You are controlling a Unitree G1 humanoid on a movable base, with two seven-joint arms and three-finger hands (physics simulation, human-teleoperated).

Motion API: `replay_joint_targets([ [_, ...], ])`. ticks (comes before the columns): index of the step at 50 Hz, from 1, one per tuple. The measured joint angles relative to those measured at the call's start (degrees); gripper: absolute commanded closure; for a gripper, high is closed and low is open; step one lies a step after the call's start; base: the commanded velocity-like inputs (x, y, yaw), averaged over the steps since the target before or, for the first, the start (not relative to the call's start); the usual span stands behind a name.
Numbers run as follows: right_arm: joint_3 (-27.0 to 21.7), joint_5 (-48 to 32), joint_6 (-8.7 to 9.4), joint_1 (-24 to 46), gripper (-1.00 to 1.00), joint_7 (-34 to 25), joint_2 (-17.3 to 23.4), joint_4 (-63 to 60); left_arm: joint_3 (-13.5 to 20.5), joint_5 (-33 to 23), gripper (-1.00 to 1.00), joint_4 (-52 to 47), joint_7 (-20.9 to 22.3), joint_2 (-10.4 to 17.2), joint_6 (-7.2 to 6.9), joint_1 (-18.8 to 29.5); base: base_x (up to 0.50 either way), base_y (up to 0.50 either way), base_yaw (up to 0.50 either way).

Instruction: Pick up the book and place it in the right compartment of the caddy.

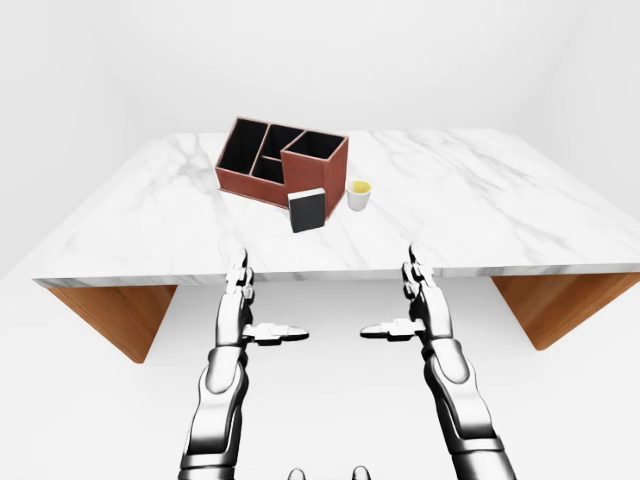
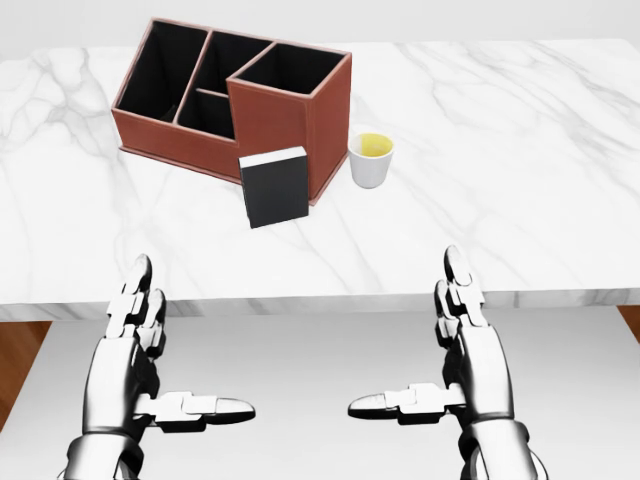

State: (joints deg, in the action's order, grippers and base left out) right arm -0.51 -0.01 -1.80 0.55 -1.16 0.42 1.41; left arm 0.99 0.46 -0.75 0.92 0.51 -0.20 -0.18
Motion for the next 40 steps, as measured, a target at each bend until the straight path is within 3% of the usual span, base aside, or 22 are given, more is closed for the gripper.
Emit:
replay_joint_targets([
  [7, -0.1, -0.6, -3.18, 1.0, -1.0, -1.2, 0.3, 2.7, 1.0, 0.0, -1.0, -0.4, 0.9, 0.5, 0.43, -0.4, 0.0, 0.0, 0.0],
  [15, -0.3, -1.2, -3.2, 2.3, -1.0, -1.9, 0.5, 5.0, 1.5, -0.1, -1.0, -0.2, 1.3, 0.8, 0.77, -0.3, 0.0, 0.0, 0.0],
  [22, -0.4, -1.6, -3.2, 3.1, -1.0, -2.4, 0.8, 5.6, 1.9, 0.2, -1.0, -1.0, 1.2, 0.8, 0.2, 0.0, 0.0, 0.0, 0.0],
  [40, 0.3, -3.4, -3.2, 3.6, -1.0, -3.6, 0.9, 3.5, 2.0, 0.8, -1.0, -3.9, 0.9, 0.6, -0.62, -0.5, 0.0, 0.5, 0.0],
])
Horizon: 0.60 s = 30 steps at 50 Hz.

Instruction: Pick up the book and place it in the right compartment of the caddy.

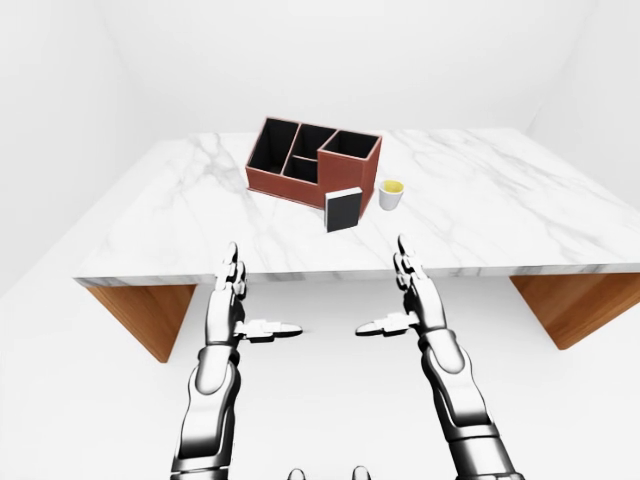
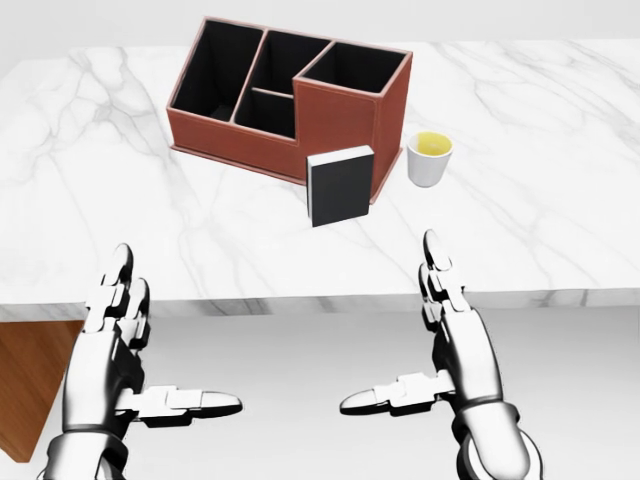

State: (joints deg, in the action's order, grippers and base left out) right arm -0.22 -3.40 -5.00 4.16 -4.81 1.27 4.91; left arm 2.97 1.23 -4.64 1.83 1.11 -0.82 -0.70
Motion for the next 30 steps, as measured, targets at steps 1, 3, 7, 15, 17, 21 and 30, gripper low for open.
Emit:
replay_joint_targets([
  [1, 0.1, -0.1, 0.0, 0.0, -1.0, -0.1, 0.0, -0.2, 0.0, 0.0, -1.0, -0.1, 0.0, 0.0, -0.02, 0.0, 0.0, 0.5, 0.0],
  [3, 0.1, -0.2, 0.0, 0.1, -1.0, -0.2, -0.1, -0.5, 0.1, 0.1, -1.0, -0.3, 0.0, 0.1, -0.05, -0.1, 0.0, 0.5, 0.0],
  [7, 0.2, -0.3, 0.0, 0.2, -1.0, -0.5, -0.1, -1.2, 0.1, 0.1, -1.0, -0.7, 0.1, 0.1, -0.11, -0.4, 0.0, 0.5, 0.0],
  [15, 0.1, -0.3, 0.0, 0.3, -1.0, -1.0, 0.0, -3.5, 0.3, 0.1, -1.0, -1.1, 0.2, 0.2, -0.01, -0.9, 0.0, 0.5, 0.0],
  [17, 0.1, -0.2, 0.0, 0.3, -1.0, -1.1, 0.0, -4.0, 0.4, 0.1, -1.0, -1.4, 0.2, 0.2, -0.09, -1.0, 0.0, 0.45, 0.0],
  [21, 0.2, -0.2, 0.02, 0.4, -1.0, -1.3, -0.4, -4.8, 0.6, -0.1, -1.0, -1.9, 0.1, 0.6, -0.3, -1.1, 0.0, 0.02, 0.0],
  [30, -0.4, 0.2, 3.07, 1.5, -1.0, -2.4, 0.4, -8.2, 0.9, -0.2, -1.0, -4.2, 0.4, 0.6, -2.04, -0.8, 0.0, 0.0, 0.0],
])
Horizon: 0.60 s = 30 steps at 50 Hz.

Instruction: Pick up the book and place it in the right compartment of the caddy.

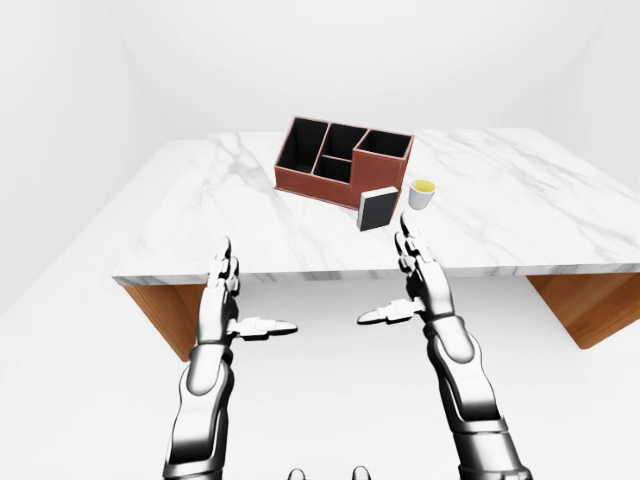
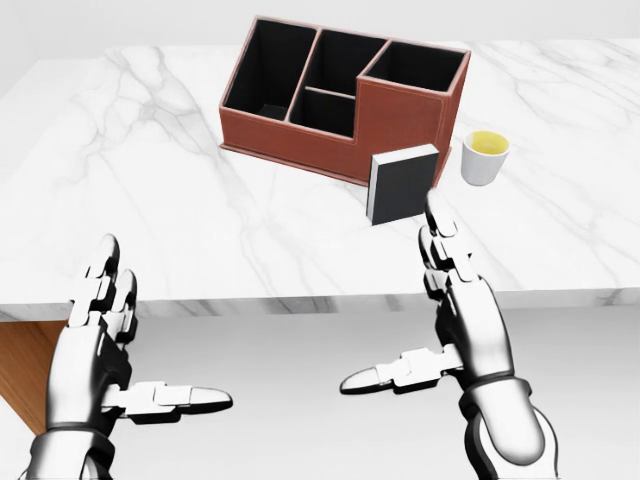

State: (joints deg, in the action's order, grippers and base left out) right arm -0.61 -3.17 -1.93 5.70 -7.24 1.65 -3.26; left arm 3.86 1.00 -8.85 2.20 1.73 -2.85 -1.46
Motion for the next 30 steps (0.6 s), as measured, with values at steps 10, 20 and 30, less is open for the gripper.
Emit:
replay_joint_targets([
  [10, -1.1, -0.4, 6.93, 3.8, -1.0, -2.3, 1.5, -6.2, 2.2, 0.0, -1.0, -5.9, 0.7, 1.5, -2.15, 3.0, 0.0, 0.0, 0.0],
  [20, -2.5, -1.9, 6.93, 9.0, -1.0, -5.5, 3.7, -13.5, 5.5, 1.2, -1.0, -16.3, 1.0, 3.6, -2.15, 7.0, 0.0, 0.0, 0.0],
  [30, -3.9, -3.1, 6.93, 12.8, -1.0, -8.6, 5.5, -19.6, 8.1, 3.2, -1.0, -23.2, 0.8, 4.8, -2.15, 9.0, 0.0, 0.0, 0.0],
])
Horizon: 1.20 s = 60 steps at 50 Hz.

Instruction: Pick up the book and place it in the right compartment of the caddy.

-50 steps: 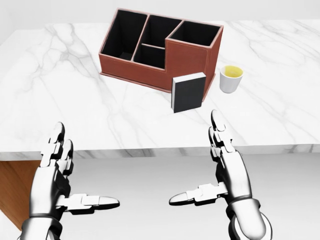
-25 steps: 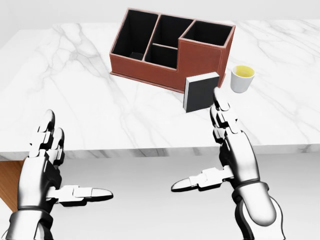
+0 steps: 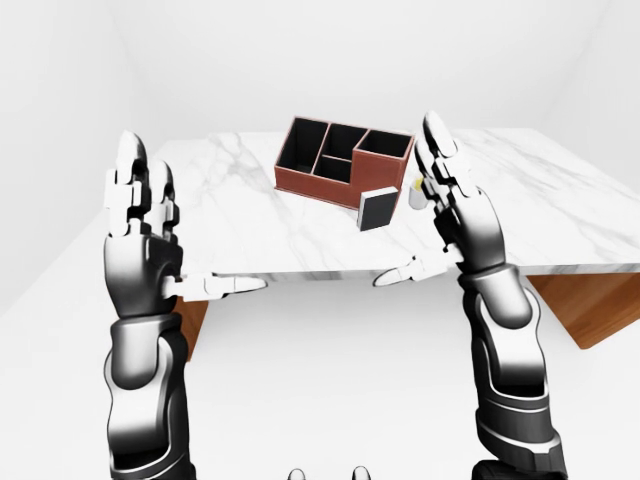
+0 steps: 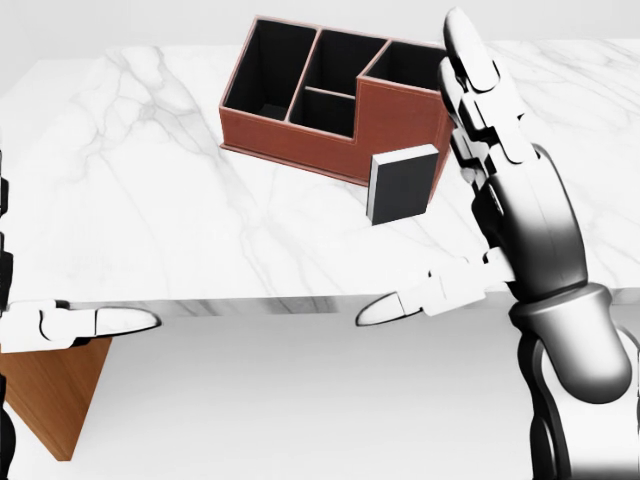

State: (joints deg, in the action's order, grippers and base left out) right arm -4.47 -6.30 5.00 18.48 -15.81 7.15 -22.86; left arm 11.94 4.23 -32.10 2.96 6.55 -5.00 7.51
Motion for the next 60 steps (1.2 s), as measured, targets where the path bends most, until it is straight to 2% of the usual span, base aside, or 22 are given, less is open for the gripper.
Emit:
replay_joint_targets([
  [23, -1.7, 0.1, 0.0, 2.1, -1.0, -1.6, 1.6, -5.6, 1.4, 1.9, -1.0, -4.9, -0.6, 0.6, 0.0, 0.4, 0.0, 0.0, 0.0],
  [60, -2.0, 0.8, 0.0, 1.7, -1.0, -1.9, 1.8, -8.7, 1.8, 2.0, -1.0, -2.4, 0.3, 0.6, 0.0, -0.7, 0.21, 0.0, 0.0],
])
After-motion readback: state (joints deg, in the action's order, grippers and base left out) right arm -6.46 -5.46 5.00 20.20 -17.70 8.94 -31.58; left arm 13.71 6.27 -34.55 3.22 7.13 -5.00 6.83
